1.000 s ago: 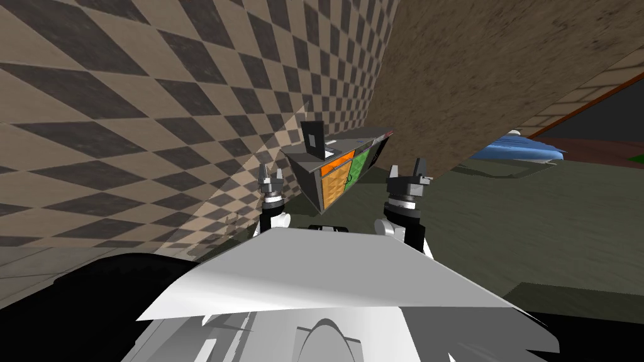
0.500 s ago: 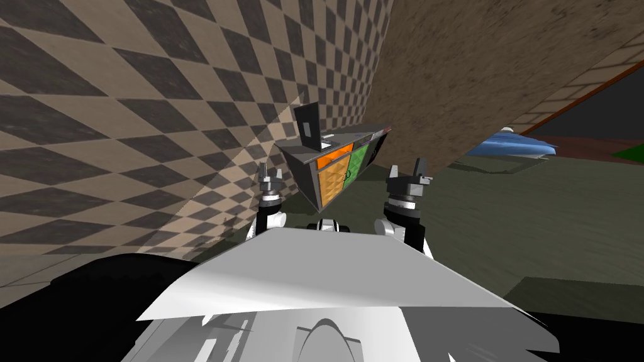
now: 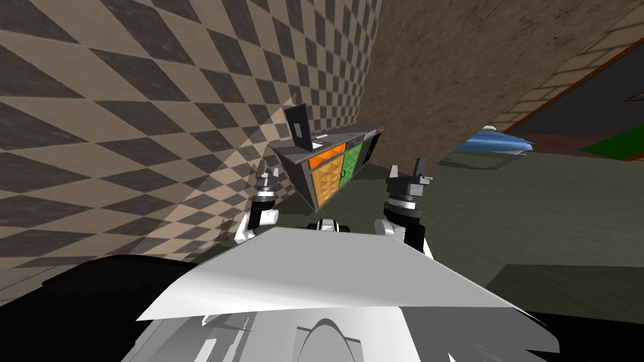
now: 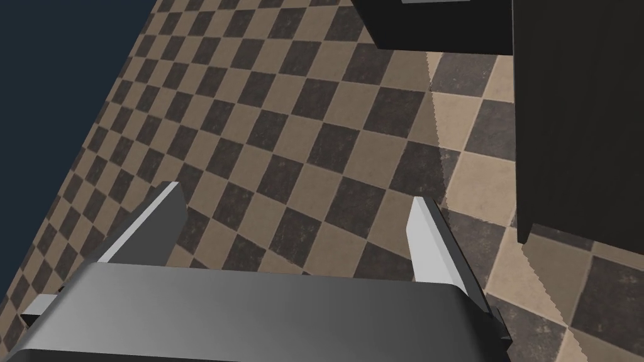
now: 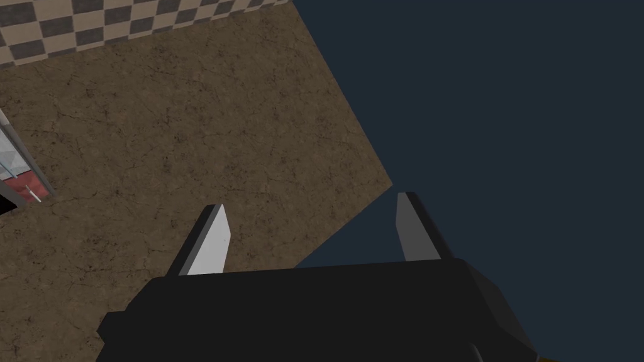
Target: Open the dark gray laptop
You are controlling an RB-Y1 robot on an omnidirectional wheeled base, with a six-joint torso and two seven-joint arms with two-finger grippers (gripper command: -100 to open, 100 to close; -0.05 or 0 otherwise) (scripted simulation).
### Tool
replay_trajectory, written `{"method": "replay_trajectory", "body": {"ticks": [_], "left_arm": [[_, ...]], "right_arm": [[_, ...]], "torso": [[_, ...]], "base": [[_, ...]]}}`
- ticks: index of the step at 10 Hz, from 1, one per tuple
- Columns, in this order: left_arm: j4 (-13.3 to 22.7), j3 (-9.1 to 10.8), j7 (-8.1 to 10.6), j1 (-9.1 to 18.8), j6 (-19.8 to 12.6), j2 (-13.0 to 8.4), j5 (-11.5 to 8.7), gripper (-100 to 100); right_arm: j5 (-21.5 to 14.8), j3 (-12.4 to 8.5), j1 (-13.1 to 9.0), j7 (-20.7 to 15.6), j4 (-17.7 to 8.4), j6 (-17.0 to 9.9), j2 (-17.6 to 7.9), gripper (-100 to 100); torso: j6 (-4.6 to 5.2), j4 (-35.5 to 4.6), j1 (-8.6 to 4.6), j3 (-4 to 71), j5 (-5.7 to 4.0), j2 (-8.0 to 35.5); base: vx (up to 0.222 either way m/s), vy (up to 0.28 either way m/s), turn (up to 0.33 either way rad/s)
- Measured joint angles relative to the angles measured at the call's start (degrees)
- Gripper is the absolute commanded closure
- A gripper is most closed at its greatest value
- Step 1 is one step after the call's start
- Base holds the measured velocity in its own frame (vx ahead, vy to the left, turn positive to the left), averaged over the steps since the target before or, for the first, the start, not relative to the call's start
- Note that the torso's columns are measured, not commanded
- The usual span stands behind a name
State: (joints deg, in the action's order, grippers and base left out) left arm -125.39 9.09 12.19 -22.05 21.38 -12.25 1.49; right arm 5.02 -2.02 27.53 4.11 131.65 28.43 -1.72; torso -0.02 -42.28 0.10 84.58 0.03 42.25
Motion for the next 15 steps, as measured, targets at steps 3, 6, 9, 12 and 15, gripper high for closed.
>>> {"method": "replay_trajectory", "body": {"ticks": [3,6,9,12,15], "left_arm": [[0.89,4.03,3.00,1.98,-4.45,-3.10,1.83,-100],[1.19,7.96,5.89,3.84,-9.38,-6.21,3.35,-100],[1.59,10.88,8.26,4.99,-13.18,-8.16,4.86,-100],[2.03,14.96,11.34,6.50,-17.57,-11.17,6.41,-100],[2.41,18.01,13.91,7.67,-21.70,-12.91,7.99,-100]], "right_arm": [[0.00,0.00,0.00,0.00,0.00,0.00,0.00,0],[0.00,0.00,0.00,0.00,0.00,0.00,0.00,0],[0.00,0.00,0.00,0.00,0.00,0.00,0.00,0],[0.00,0.00,0.00,0.00,0.00,0.00,0.00,0],[0.00,0.00,0.00,0.00,0.00,0.00,0.00,0]], "torso": [[0.00,-0.02,-0.10,-0.04,-0.03,0.07],[0.04,0.00,-0.14,0.01,-0.03,-0.01],[0.01,-0.01,-0.06,-0.02,-0.02,0.04],[0.03,-0.01,-0.17,-0.01,-0.04,0.02],[0.01,-0.01,-0.05,-0.03,-0.01,0.04]], "base": [[-0.013,-0.076,-0.078],[-0.001,-0.070,-0.060],[-0.003,-0.067,-0.078],[0.000,-0.079,-0.072],[-0.001,-0.076,-0.102]]}}
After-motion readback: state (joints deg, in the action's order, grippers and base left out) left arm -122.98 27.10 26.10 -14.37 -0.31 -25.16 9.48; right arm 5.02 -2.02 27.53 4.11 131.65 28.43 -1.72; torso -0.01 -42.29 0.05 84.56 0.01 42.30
